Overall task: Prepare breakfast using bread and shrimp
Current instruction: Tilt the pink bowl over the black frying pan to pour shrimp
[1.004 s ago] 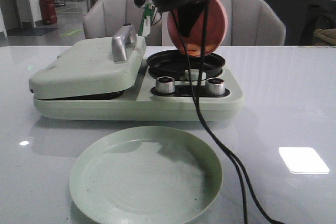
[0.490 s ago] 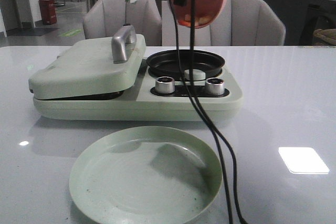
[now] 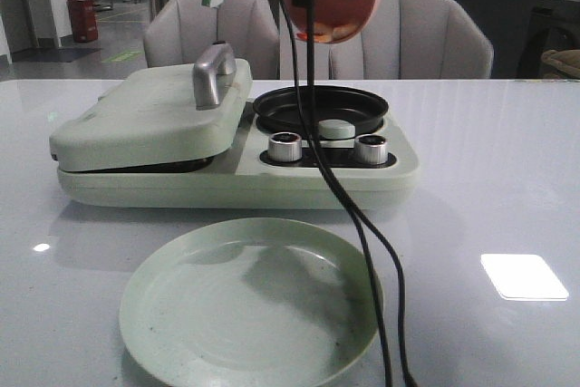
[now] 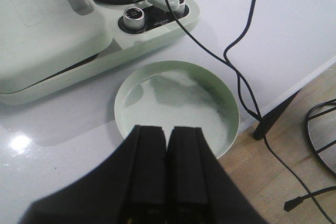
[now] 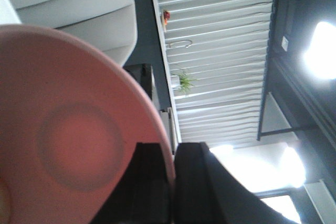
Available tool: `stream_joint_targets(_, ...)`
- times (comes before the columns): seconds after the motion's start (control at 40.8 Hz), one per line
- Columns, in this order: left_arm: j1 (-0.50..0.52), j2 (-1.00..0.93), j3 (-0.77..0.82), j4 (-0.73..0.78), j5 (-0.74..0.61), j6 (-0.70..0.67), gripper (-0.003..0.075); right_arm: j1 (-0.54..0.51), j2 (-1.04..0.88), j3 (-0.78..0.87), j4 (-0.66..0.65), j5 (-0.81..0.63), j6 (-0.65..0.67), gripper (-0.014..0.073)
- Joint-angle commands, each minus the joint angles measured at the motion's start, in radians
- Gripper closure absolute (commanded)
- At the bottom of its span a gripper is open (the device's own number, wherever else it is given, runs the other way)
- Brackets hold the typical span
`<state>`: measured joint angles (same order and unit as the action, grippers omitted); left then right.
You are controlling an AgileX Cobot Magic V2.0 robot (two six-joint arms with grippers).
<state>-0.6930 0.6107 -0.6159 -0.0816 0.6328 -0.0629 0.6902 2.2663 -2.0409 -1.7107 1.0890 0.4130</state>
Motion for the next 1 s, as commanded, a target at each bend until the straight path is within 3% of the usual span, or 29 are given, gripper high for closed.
stream_joint_targets(0.0,-0.007,0.0,-0.032,-0.005,-0.069,-0.005,0.0619,0.0,-0.092,-0.071,-0.101,0.063,-0.048,0.0548)
stream_joint_targets(0.098,-0.007,0.0,-0.032,-0.005,-0.069,-0.005,0.0619,0.001,-0.108,-0.084,-0.101,0.075,-0.095,0.0548)
stream_joint_targets(0.857,-0.007,0.0,-0.032,0.003,-0.082,-0.005,0.0619,0.003,-0.165,-0.084,-0.101,0.057,-0.103,0.0548)
stream_joint_targets(0.98,-0.007,0.0,-0.032,0.006,-0.078,-0.005,0.0619,0.003,-0.179,-0.084,-0.037,0.098,-0.093,0.0548)
